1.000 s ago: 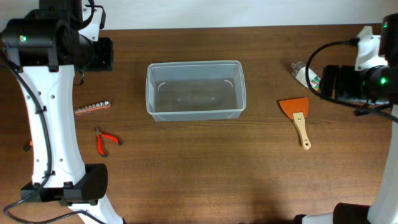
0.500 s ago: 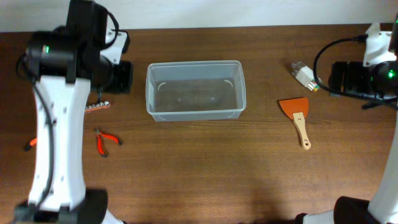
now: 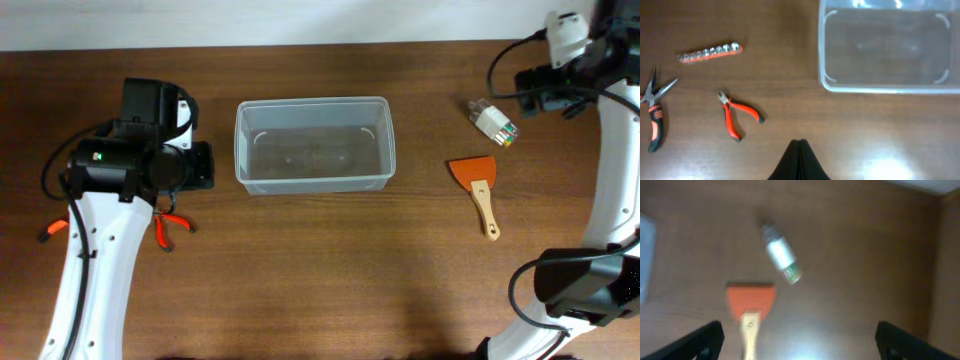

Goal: Pack container
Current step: 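Move the right gripper over the blister pack of coloured markers, then close the right gripper on the marker blister pack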

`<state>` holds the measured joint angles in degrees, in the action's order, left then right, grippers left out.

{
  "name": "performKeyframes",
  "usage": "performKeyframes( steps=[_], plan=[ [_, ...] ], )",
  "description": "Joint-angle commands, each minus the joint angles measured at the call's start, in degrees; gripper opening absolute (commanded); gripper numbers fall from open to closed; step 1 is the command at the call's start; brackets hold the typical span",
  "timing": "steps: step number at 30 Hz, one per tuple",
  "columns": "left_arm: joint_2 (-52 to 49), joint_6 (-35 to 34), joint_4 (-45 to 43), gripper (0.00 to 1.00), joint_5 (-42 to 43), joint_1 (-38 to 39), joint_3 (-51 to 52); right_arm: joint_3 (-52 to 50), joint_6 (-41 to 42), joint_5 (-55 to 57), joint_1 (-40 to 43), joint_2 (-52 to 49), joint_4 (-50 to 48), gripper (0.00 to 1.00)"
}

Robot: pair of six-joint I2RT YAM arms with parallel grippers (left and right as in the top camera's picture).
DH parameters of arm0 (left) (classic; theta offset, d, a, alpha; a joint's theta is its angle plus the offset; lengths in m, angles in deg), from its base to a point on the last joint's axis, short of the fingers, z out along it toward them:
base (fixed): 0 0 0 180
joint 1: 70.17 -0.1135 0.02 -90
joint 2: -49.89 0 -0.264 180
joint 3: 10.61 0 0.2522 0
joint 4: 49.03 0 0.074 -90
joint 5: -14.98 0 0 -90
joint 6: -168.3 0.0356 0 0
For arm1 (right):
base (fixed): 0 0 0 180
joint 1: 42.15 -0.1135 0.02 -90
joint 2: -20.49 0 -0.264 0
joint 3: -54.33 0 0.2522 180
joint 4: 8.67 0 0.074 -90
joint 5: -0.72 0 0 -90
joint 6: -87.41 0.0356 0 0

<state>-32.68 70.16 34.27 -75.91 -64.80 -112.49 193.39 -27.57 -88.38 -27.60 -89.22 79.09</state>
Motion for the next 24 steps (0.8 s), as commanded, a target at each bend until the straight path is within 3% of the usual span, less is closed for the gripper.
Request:
performKeyframes(
  steps=[1,6,15,24],
  plan=[
    [1.03,-1.29,-1.92,0.03,-0.61,-2.16,0.17,0.42,-1.84,0.74,4.46,-1.51,-3.34,0.98],
    [0.98,-1.29,-1.86,0.03,-0.63,-2.54,0.17,0.42,-5.03,-5.07,7.26,-7.98,-6.05,0.99],
    [0.98,-1.29,-0.24,0.03,-0.61,-2.54,0.17,0.39,-16.85,-8.46,1.38,-16.90,-10.27,0.99],
    [0.98,-1.29,0.39,0.03,-0.61,-2.54,0.17,0.39,-18.32,-7.78,-0.17,-22.99,-10.43,0.99]
  ],
)
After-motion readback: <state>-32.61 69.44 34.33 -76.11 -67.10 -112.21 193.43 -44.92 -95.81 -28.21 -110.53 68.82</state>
